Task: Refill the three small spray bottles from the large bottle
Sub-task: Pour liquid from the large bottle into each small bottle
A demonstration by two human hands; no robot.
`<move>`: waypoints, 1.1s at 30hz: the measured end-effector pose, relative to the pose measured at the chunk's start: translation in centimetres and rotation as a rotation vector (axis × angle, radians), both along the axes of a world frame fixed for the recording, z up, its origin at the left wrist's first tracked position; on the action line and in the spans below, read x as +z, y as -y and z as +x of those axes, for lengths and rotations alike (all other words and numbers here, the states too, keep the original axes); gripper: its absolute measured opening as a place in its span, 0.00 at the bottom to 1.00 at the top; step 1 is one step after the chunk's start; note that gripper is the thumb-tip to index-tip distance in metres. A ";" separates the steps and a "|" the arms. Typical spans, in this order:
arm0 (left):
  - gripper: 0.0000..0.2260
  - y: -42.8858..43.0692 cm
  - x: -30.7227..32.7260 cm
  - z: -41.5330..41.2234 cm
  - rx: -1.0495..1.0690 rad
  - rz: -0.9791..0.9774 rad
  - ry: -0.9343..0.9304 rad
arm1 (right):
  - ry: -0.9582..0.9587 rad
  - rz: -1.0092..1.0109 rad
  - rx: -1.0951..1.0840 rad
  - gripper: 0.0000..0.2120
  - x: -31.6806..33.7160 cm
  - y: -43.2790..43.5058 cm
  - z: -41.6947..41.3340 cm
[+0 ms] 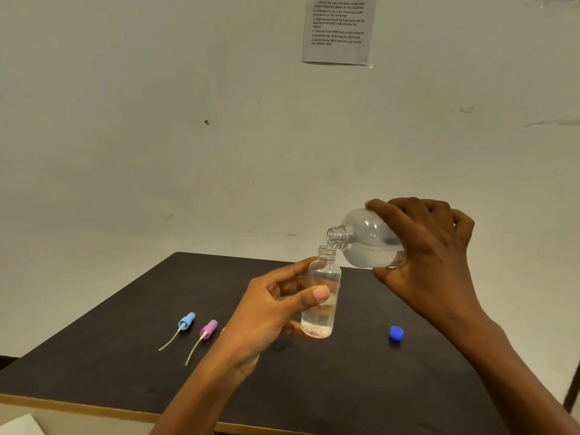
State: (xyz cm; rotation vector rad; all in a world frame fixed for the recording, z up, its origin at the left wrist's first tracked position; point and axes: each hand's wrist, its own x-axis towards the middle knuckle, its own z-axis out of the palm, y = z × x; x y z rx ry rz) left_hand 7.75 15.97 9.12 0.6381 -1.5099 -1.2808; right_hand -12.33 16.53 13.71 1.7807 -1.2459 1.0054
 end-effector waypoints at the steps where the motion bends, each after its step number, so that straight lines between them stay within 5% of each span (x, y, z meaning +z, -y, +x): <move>1: 0.17 0.0 0.0 0.0 0.000 0.002 0.002 | -0.003 0.001 -0.001 0.40 0.0 0.0 0.0; 33: 0.20 0.1 0.0 -0.1 0.000 0.010 -0.003 | -0.006 -0.004 -0.012 0.40 0.4 -0.4 0.0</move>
